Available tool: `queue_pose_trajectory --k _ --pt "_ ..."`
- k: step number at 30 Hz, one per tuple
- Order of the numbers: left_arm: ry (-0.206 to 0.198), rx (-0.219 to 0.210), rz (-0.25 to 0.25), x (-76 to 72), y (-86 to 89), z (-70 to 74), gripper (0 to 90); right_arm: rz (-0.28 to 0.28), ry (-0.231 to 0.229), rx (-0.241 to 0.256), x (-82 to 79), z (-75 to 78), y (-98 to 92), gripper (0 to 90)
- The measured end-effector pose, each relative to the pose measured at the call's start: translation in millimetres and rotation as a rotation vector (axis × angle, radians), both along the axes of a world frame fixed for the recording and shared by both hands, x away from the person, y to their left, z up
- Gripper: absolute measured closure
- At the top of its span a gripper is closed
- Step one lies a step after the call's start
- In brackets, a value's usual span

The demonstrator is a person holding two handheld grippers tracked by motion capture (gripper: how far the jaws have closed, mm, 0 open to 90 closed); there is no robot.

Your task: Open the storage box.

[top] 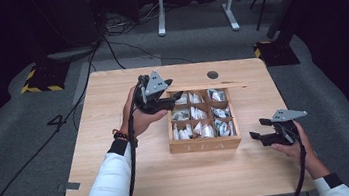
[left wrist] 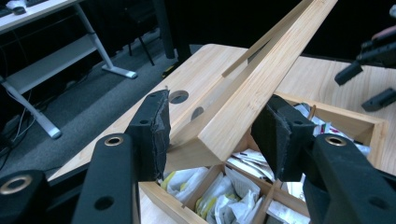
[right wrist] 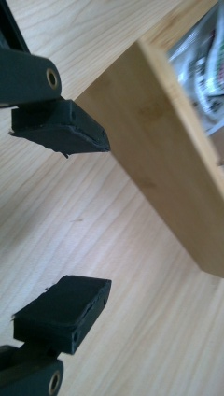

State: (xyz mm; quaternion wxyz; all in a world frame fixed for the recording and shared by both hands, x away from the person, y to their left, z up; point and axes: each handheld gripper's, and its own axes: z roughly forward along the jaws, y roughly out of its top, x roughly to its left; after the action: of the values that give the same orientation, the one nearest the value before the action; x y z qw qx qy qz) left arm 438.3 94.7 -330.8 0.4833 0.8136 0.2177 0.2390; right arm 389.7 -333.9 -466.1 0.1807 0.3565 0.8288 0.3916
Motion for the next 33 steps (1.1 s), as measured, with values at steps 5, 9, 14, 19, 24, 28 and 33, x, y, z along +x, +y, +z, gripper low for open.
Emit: queue_pose_trajectory --k 5,9,14,19,24,28,33 --pt "-0.002 -0.033 0.008 5.8 0.7 1.9 47.2 0.003 0.017 -0.031 1.3 -8.8 -2.4 29.2" --pt "-0.007 -0.057 0.017 10.9 1.1 3.9 46.9 0.008 0.034 -0.035 3.1 -13.1 -1.4 29.3" --pt "-0.005 -0.075 0.030 17.4 0.8 7.7 46.7 0.028 0.036 -0.046 3.2 -14.9 2.0 29.3" --pt "0.001 -0.095 0.040 25.0 0.4 11.7 46.6 0.039 0.043 -0.041 2.6 -15.3 3.6 29.3" --pt "0.007 -0.105 0.059 31.1 -1.0 15.6 46.0 0.044 0.053 -0.035 3.2 -18.5 2.5 29.1" --pt "0.010 -0.104 0.090 34.2 -4.7 18.5 44.7 0.054 0.073 -0.031 3.6 -22.5 3.6 29.3" --pt "0.009 -0.116 0.117 40.6 -7.1 20.9 43.8 0.080 0.090 -0.040 0.6 -26.5 10.1 29.5"
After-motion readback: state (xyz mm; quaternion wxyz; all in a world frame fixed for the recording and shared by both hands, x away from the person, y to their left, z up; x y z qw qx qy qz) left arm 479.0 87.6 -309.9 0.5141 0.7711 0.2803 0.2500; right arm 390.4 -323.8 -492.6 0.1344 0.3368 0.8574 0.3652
